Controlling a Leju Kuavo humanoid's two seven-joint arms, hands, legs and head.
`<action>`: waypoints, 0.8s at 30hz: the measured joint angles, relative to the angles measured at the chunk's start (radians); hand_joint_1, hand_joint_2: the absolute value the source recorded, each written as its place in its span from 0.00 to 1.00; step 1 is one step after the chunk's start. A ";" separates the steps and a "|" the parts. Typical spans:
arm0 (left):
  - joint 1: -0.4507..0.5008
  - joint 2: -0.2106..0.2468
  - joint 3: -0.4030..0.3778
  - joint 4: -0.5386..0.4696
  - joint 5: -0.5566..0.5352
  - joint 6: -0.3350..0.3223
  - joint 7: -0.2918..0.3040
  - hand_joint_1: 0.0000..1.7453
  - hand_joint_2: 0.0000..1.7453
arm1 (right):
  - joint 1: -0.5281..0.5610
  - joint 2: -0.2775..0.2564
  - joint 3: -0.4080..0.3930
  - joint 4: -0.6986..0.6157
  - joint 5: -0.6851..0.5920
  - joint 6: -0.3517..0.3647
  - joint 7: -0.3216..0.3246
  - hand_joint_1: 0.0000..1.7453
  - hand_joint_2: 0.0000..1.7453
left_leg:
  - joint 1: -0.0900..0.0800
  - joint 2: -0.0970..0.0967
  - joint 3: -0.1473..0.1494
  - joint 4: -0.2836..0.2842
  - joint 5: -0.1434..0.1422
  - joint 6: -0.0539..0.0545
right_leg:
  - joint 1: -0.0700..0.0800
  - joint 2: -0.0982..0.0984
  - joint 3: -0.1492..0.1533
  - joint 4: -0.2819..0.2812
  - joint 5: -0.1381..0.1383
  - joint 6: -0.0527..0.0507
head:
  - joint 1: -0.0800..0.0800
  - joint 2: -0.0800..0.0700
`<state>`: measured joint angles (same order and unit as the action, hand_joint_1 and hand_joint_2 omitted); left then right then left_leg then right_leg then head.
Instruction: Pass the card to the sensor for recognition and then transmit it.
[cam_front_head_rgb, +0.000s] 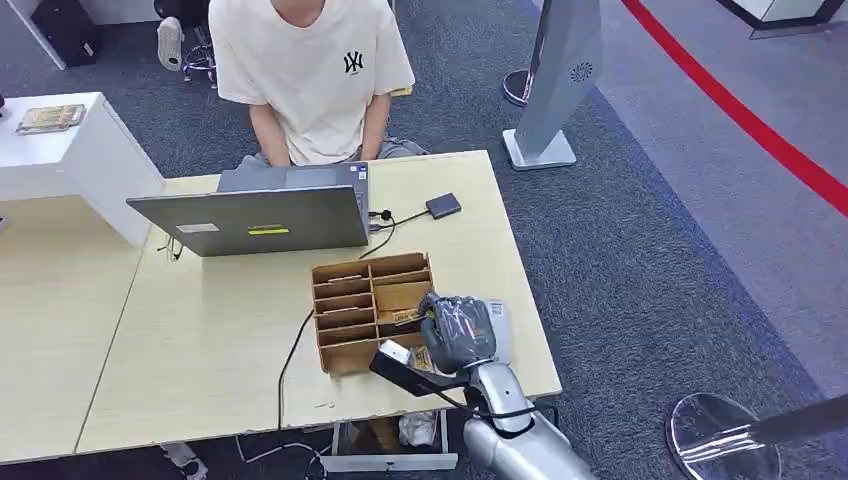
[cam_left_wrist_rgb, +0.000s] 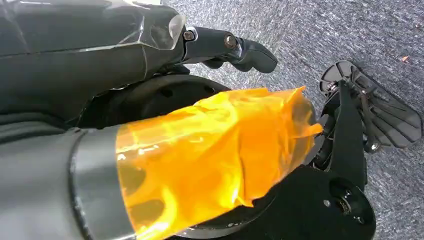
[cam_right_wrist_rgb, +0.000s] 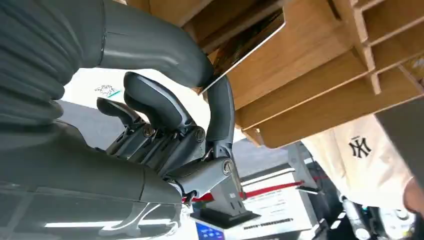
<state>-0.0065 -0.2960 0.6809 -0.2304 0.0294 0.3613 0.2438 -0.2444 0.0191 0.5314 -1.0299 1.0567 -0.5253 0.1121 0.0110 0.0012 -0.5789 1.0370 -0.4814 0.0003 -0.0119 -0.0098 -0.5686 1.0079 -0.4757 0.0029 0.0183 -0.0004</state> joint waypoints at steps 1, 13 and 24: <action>0.000 0.000 0.000 0.000 0.000 0.000 0.000 0.00 0.00 | 0.002 0.000 -0.006 -0.004 -0.009 0.000 -0.001 1.00 1.00 | 0.000 0.000 0.000 0.000 0.000 0.000 | 0.000 0.000 0.000 0.000 0.000 0.000 | 0.000 0.000; 0.000 0.000 0.002 0.000 0.046 0.008 -0.020 0.00 0.00 | 0.054 0.000 -0.090 -0.154 -0.090 0.006 -0.033 1.00 1.00 | 0.000 0.000 0.000 0.000 0.000 0.000 | 0.000 0.000 0.000 0.000 0.000 0.000 | 0.000 0.000; 0.000 0.000 0.002 0.000 0.102 0.016 -0.046 0.00 0.00 | 0.101 0.000 -0.163 -0.314 -0.189 0.038 -0.075 1.00 1.00 | 0.000 0.000 0.000 0.000 0.000 0.000 | 0.000 0.000 0.000 0.000 0.000 0.000 | 0.000 0.000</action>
<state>-0.0063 -0.2964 0.6832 -0.2304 0.1312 0.3773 0.1980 -0.1433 0.0187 0.3689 -1.3436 0.8675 -0.4875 0.0370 0.0110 0.0011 -0.5788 1.0371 -0.4814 0.0004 -0.0120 -0.0097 -0.5687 1.0078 -0.4756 0.0029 0.0183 -0.0004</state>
